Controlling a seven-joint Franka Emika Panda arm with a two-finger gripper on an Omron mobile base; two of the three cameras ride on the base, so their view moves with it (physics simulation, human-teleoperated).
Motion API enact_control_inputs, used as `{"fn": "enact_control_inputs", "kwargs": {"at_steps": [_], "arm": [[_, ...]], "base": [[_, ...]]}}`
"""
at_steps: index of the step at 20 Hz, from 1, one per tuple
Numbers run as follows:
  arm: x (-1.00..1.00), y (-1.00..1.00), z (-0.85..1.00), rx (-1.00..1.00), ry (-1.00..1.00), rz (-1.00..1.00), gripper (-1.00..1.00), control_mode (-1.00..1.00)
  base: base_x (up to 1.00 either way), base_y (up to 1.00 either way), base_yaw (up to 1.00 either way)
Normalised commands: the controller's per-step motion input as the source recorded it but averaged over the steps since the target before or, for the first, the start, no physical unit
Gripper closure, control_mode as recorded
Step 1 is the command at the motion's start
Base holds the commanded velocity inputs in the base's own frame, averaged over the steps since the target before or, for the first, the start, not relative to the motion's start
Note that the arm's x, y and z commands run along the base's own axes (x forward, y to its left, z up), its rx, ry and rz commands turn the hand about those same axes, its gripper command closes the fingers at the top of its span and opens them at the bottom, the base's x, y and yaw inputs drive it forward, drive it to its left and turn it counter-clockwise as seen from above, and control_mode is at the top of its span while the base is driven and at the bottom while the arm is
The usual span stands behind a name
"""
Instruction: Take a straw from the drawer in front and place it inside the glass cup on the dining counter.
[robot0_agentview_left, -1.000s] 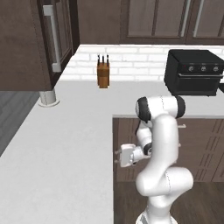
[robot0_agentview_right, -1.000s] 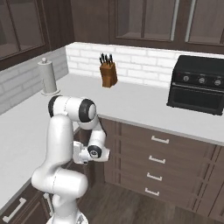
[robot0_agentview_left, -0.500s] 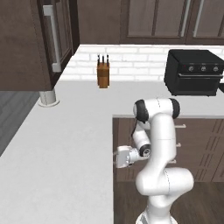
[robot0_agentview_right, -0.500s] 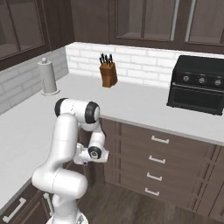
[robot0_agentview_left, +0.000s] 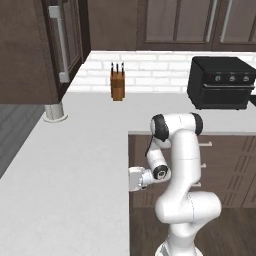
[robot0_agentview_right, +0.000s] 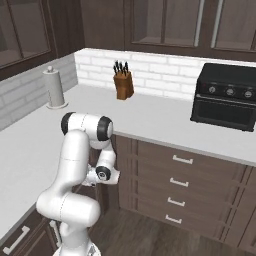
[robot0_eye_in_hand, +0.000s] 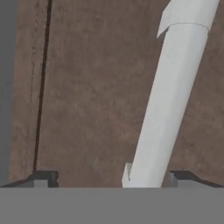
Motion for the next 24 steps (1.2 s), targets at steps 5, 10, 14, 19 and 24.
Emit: {"fn": "enact_control_inputs", "kwargs": {"at_steps": [5, 10, 14, 19, 24], "arm": [[0.17, 0.1, -0.26, -0.08, 0.0, -0.06, -1.0, -1.0], [0.13, 0.12, -0.2, -0.06, 0.0, -0.07, -1.0, -1.0], [0.14, 0.36, -0.06, -0.04, 0.0, -0.06, 1.0, -1.0], [0.14, 0.14, -0.01, 0.0, 0.0, -0.02, 1.0, -1.0], [0.0, -0.15, 0.0, 0.0, 0.0, 0.0, 1.0, -1.0]], "base": [[0.0, 0.0, 0.0], [0.0, 0.0, 0.0], [0.0, 0.0, 0.0], [0.0, 0.0, 0.0], [0.0, 0.0, 0.0]]}}
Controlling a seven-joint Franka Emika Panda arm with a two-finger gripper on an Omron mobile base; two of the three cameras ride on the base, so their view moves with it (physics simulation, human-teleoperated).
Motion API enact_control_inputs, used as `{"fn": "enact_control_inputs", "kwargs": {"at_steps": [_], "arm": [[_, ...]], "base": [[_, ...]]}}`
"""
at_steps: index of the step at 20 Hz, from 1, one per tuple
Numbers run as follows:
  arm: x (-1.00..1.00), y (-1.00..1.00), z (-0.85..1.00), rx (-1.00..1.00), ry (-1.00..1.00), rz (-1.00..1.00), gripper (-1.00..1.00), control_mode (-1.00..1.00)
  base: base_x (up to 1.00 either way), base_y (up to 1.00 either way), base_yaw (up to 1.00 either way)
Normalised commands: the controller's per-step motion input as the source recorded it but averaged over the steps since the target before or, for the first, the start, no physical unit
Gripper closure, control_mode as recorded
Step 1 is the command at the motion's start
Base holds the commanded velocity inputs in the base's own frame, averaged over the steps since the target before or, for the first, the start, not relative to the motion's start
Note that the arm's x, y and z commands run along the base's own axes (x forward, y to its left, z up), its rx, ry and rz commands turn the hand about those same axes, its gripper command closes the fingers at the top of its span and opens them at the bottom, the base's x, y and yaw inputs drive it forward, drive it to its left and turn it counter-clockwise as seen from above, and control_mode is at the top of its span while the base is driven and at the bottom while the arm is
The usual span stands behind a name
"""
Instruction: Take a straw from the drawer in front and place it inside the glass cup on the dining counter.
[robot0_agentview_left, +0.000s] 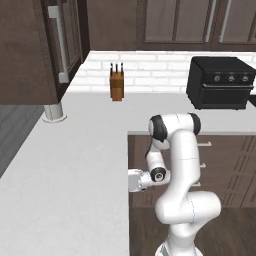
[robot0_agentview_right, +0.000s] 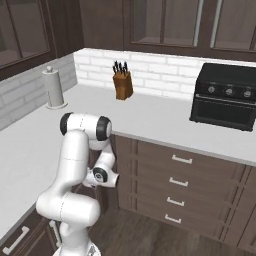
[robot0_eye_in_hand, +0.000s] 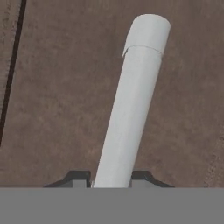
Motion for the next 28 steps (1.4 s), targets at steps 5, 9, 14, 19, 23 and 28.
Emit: {"fn": "enact_control_inputs", "kwargs": {"at_steps": [5, 9, 14, 19, 23, 28], "arm": [[0.0, -0.72, 0.0, 0.01, 0.0, 0.0, 1.0, -1.0], [0.0, -1.0, 0.0, 0.05, 0.0, -0.01, 1.0, -1.0], [0.0, -1.0, 0.0, 0.08, 0.0, -0.03, 1.0, -1.0], [0.0, -1.0, 0.0, 0.09, 0.0, -0.03, 1.0, -1.0], [0.0, -1.0, 0.0, 0.07, 0.01, -0.03, 1.0, -1.0], [0.06, -0.89, 0.0, 0.01, 0.04, -0.01, -1.0, -1.0]], "base": [[0.0, 0.0, 0.0], [0.0, 0.0, 0.0], [0.0, 0.0, 0.0], [0.0, 0.0, 0.0], [0.0, 0.0, 0.0], [0.0, 0.0, 0.0]]}}
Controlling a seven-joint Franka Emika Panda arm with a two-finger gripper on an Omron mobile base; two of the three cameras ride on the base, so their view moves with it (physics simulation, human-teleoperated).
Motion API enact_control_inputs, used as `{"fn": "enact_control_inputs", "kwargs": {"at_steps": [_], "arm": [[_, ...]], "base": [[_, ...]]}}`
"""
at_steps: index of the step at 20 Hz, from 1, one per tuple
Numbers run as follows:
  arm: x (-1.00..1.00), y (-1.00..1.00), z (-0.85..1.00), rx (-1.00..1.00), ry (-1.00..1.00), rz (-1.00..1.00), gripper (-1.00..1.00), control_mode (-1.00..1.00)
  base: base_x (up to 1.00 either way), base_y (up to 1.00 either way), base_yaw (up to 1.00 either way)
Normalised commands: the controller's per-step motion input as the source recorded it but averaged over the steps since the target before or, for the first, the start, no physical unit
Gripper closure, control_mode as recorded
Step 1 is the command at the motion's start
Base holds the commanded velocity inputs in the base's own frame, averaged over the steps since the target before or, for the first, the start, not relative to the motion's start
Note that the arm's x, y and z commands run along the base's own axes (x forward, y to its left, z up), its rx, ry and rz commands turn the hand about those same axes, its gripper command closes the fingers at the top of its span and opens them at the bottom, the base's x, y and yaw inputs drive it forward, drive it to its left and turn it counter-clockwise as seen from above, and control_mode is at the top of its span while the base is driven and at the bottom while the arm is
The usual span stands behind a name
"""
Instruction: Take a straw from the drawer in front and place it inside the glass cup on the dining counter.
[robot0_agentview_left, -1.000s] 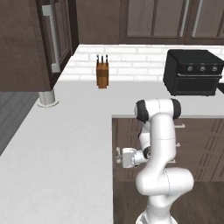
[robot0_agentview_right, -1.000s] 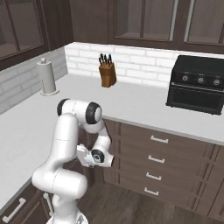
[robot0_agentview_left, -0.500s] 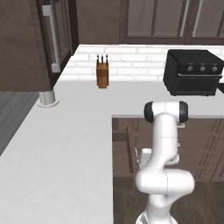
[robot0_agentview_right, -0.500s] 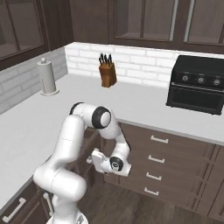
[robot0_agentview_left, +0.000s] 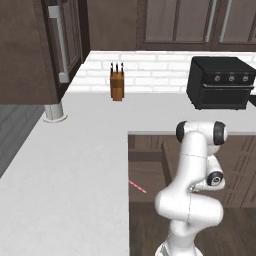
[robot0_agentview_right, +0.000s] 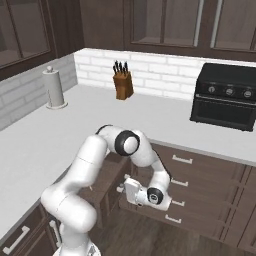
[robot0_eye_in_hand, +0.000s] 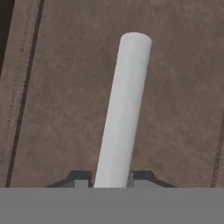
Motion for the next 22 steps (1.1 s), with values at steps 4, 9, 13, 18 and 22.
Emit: {"fn": "enact_control_inputs", "kwargs": {"at_steps": [4, 9, 13, 18, 22], "arm": [[0.09, -0.94, 0.0, 0.0, 0.05, 0.0, -1.0, -1.0], [-0.01, -0.61, 0.35, -0.07, 0.0, 0.0, -1.0, -1.0], [-0.13, 0.19, 1.0, -0.15, 0.0, 0.0, -1.0, -1.0], [-0.1, 0.81, 1.0, -0.31, 0.0, 0.0, -1.0, -1.0], [-0.21, 1.0, 1.0, -0.43, 0.0, 0.0, -1.0, -1.0]], "base": [[0.0, 0.0, 0.0], [0.0, 0.0, 0.0], [0.0, 0.0, 0.0], [0.0, 0.0, 0.0], [0.0, 0.0, 0.0]]}}
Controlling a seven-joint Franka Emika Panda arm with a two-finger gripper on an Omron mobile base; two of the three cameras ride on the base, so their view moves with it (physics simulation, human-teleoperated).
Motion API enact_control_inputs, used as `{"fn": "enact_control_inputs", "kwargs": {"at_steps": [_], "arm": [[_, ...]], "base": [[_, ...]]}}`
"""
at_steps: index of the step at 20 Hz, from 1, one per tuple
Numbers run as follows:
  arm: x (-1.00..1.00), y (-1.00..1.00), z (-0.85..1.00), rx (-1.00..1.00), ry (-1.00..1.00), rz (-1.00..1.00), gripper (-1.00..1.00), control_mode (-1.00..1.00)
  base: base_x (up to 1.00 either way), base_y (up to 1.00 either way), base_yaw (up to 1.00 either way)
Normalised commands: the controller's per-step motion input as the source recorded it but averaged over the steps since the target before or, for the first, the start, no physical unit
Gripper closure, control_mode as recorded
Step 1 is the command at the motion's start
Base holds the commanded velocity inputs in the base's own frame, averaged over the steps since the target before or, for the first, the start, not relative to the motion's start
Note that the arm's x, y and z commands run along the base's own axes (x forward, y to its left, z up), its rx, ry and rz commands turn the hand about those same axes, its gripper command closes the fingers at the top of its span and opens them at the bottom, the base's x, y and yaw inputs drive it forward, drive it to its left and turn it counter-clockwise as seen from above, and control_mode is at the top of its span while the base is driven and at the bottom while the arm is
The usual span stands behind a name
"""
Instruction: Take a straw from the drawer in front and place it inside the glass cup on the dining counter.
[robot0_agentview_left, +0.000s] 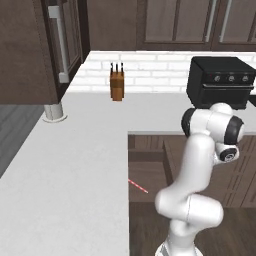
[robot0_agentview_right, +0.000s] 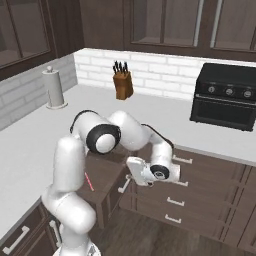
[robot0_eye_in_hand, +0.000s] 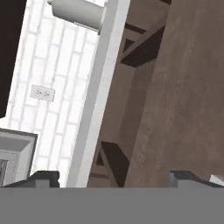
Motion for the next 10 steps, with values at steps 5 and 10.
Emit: {"fn": "enact_control_inputs", "kwargs": {"at_steps": [5, 10], "arm": [[-0.19, 0.87, 0.92, -0.43, 0.01, 0.0, -1.0, -1.0], [0.21, 0.64, 0.09, -0.33, 0.28, 0.0, -1.0, -1.0]], "base": [[0.0, 0.0, 0.0], [0.0, 0.0, 0.0]]}}
